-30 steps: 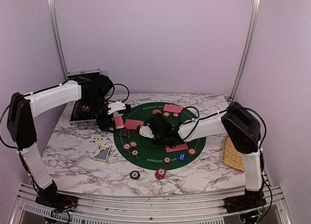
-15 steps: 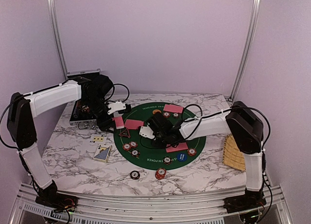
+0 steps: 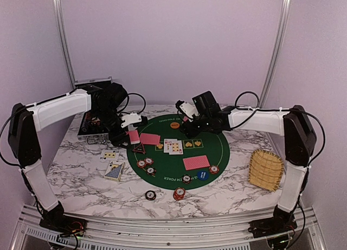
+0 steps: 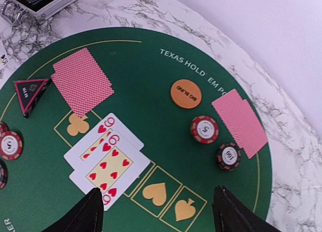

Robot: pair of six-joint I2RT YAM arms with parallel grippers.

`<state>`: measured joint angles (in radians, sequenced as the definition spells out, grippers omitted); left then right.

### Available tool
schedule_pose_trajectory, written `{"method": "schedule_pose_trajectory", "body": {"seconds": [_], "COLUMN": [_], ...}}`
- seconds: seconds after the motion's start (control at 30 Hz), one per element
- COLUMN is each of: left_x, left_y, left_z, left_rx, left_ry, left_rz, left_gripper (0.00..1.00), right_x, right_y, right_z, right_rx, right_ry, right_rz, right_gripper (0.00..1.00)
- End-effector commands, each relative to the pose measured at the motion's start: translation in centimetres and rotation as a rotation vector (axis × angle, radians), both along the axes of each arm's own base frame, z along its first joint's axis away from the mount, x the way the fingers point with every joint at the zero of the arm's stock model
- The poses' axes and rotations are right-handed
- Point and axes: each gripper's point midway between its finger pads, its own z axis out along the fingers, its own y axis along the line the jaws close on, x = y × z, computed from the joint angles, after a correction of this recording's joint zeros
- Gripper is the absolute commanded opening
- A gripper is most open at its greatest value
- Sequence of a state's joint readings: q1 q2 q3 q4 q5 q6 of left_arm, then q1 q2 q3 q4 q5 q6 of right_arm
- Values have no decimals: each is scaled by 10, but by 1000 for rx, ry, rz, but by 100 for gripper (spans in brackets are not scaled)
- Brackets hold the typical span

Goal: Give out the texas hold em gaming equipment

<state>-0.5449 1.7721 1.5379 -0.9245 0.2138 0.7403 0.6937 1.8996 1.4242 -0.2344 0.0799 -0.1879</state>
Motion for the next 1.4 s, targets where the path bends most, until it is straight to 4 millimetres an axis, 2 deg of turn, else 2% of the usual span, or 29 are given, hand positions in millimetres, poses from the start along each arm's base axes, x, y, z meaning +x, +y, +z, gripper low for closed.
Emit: {"method": "schedule_pose_trajectory", "body": {"seconds": [0.0,0.13,0.4,0.63,0.9,1.37], "left_x": [-7,-8,-7,-7,-5,-7], "left_y": [-3,-4,-6,-8,-11,-13], "left_z": [17,17,17,16,19,18], "left_rx": [-32,-36,-40,-43,-57,-60], "left_ry": [-4,1,4,12,14,23], "left_rz": [-16,-18,-22,-27,-29,-37], "left_gripper": [0,0,0,0,0,0], "right_x": [-29,-38,-41,-52,-32,-6], "right_y": [19,20,14,11,-3,-1], "right_z": [-33,-63,-95,-123,-127,-117], "right_rx": [86,79,34,-66,-141,-122], "right_ry": [190,273,316,323,261,208], "right_rz": [33,38,10,14,-91,-122], "right_gripper": [73,73,73,74,73,69]}}
